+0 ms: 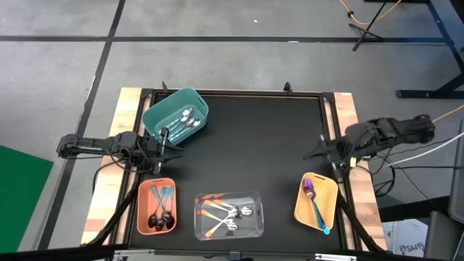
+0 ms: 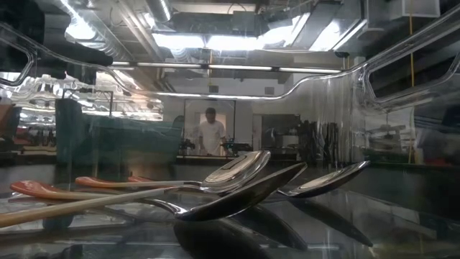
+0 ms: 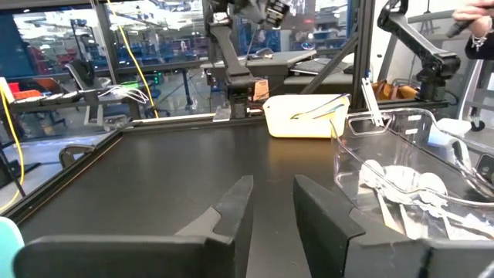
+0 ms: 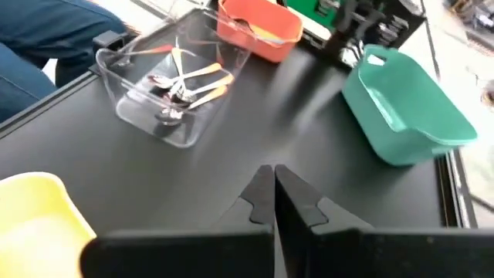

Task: Sort silverware by color (type)
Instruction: Return to Home Position

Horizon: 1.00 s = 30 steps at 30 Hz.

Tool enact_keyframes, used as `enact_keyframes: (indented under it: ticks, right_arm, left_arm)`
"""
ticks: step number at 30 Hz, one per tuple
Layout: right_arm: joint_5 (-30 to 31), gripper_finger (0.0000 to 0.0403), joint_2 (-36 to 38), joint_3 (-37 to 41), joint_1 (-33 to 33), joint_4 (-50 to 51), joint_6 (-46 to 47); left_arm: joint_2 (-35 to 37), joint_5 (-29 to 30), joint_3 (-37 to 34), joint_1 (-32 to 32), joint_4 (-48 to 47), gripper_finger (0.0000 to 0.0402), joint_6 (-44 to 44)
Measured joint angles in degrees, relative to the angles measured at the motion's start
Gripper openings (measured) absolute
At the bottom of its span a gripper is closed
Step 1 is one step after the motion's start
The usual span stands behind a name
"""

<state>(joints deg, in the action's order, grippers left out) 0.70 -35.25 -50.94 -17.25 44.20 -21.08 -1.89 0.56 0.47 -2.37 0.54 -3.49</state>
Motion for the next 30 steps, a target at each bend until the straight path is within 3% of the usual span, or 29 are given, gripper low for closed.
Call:
enact_keyframes:
  ticks: [3,7,11,24,30]
  right_arm:
    - [-4.4,0.0,4.6,0.0,5.4,2.7,-0.4]
    - [-5.3,0.0,10.7,0.0,10.4,2.8,-0.1]
    - [-6.4,0.0,16.1,4.0,12.9,-5.0,-0.2]
    - [-4.1,0.0,30.5,28.5,13.6,-20.7,-0.5]
    - [-1.1,0.0,34.5,33.7,13.6,-31.5,-1.2]
  left_arm:
    - [0.0,0.0,0.0,0.0,0.0,0.0089,0.0]
    - [0.0,0.0,0.0,0.0,0.0,0.0089,0.0]
    - [0.0,0.0,0.0,0.0,0.0,0.0089,0.0]
    - [0.0,0.0,0.0,0.0,0.0,0.0089,0.0]
    - [0.0,0.0,0.0,0.0,0.0,0.0089,0.0]
